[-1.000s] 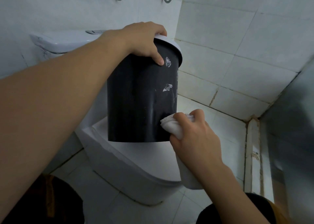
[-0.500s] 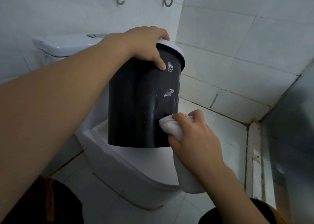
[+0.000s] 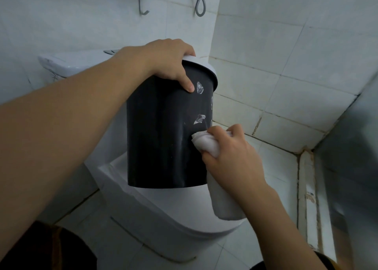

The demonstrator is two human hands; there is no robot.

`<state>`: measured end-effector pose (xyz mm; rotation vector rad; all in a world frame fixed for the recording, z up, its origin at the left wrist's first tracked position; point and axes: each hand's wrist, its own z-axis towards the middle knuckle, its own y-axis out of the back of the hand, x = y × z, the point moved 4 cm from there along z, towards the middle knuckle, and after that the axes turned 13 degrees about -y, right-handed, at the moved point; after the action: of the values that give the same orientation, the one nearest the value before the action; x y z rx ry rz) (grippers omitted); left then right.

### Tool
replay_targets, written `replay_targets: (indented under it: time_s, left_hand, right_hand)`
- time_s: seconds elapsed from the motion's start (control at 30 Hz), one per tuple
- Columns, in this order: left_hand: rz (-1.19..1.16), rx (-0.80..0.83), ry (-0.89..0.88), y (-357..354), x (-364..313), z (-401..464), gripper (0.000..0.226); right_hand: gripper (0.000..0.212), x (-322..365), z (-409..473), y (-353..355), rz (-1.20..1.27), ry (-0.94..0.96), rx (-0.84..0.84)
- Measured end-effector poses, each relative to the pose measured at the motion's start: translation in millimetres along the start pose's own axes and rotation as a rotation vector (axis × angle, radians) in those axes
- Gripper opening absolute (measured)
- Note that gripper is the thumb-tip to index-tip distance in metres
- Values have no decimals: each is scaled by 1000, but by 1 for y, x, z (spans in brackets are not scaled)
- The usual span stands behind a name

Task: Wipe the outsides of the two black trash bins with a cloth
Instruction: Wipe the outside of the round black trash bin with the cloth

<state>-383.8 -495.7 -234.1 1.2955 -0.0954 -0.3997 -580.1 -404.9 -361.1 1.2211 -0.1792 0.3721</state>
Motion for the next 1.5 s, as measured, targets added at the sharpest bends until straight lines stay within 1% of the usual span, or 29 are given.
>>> replay_targets:
  time_s: [0.1, 0.17, 0.23, 0.37, 0.43, 0.63, 0.8, 0.97, 1.1, 1.27, 1.4, 1.5]
  left_hand:
    - [-8, 2, -3, -1, -1, 1, 84]
    - [-4, 6, -9, -1, -1, 1, 84]
    - [1, 8, -14, -1, -2, 2, 83]
    - [19, 5, -15, 0, -1, 0, 83]
    - [20, 7, -9, 0, -1, 0, 84]
    - [31, 24, -35, -1, -7, 3, 81]
    - [69, 77, -36, 2, -7, 5, 80]
    - [88, 127, -35, 5, -10, 7, 61]
    - [53, 101, -54, 2, -8, 7, 59]
    - [27, 76, -69, 1, -6, 6, 58]
    - [-3, 67, -72, 1, -5, 3, 55]
    - [-21, 62, -68, 2, -2, 1, 55]
  right_hand:
    - [24, 7, -4, 3, 21, 48, -16]
    - [25, 15, -10, 2, 31, 111, -3]
    - [26, 17, -12, 1, 32, 133, 18]
    - [26, 1, 4, 1, 5, 2, -3]
    - [26, -3, 7, 3, -17, -27, -24]
    - [26, 21, -11, 5, 7, 113, -14]
    - [27, 4, 1, 5, 6, 28, -20]
    - [25, 0, 3, 4, 19, 15, -5]
    - [26, 1, 2, 7, 46, 38, -36]
    - [36, 12, 11, 14, 99, 91, -48]
    - [32, 19, 24, 19, 29, 98, -66]
    - [30, 12, 32, 16, 16, 58, -56]
